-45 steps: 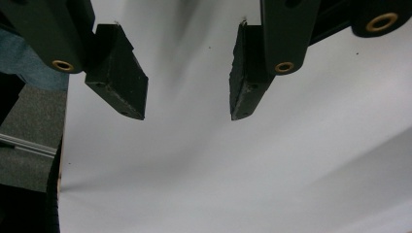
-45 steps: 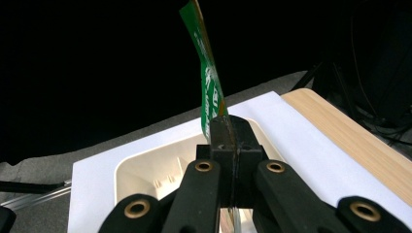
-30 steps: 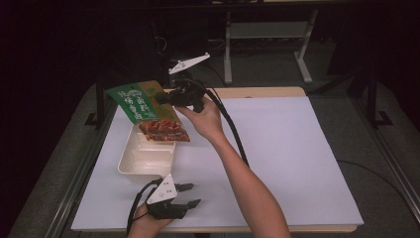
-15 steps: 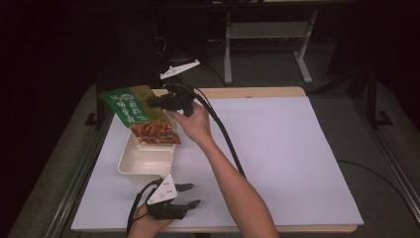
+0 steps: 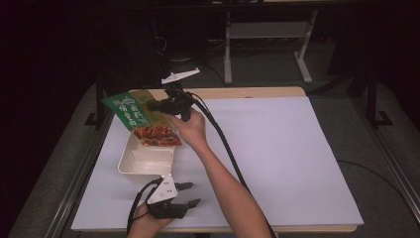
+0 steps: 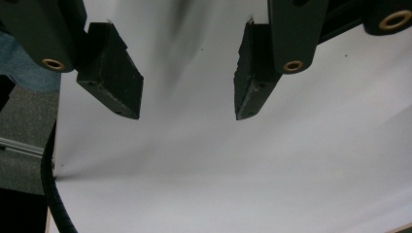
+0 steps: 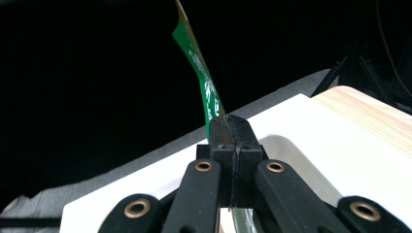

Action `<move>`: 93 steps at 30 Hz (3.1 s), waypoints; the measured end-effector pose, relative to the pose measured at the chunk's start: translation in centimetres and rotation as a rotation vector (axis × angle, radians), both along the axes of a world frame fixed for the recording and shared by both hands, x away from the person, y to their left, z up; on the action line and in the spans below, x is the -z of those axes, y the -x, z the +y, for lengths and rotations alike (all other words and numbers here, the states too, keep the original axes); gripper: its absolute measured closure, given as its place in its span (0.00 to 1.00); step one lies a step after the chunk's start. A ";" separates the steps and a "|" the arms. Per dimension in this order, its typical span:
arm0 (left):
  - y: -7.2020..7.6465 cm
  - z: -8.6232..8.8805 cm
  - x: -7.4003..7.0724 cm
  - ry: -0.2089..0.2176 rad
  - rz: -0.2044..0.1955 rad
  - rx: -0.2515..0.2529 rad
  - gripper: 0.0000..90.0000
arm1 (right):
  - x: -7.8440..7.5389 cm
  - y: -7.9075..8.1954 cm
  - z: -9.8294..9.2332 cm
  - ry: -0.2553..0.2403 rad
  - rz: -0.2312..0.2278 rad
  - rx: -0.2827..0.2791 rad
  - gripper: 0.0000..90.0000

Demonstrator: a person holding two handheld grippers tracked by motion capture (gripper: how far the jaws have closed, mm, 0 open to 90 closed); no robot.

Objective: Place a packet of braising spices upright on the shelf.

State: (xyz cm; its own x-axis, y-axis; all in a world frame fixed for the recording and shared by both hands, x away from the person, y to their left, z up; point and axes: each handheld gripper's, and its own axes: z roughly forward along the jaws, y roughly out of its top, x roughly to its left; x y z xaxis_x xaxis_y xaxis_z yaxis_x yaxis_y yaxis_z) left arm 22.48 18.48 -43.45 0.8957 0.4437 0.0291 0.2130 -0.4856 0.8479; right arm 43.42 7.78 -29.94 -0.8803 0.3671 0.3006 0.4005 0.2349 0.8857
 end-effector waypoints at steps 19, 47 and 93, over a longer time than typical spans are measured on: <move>0.1 -0.1 0.0 -0.004 -0.006 0.004 0.48 | 2.2 -0.3 -1.2 -0.009 0.035 0.100 1.00; 0.2 -0.4 0.0 -0.010 -0.009 0.010 0.47 | 3.7 1.0 -2.7 -0.020 0.024 0.071 1.00; -0.3 -0.6 0.4 -0.030 0.012 -0.027 0.38 | 3.0 2.7 -12.0 0.126 0.044 0.120 0.56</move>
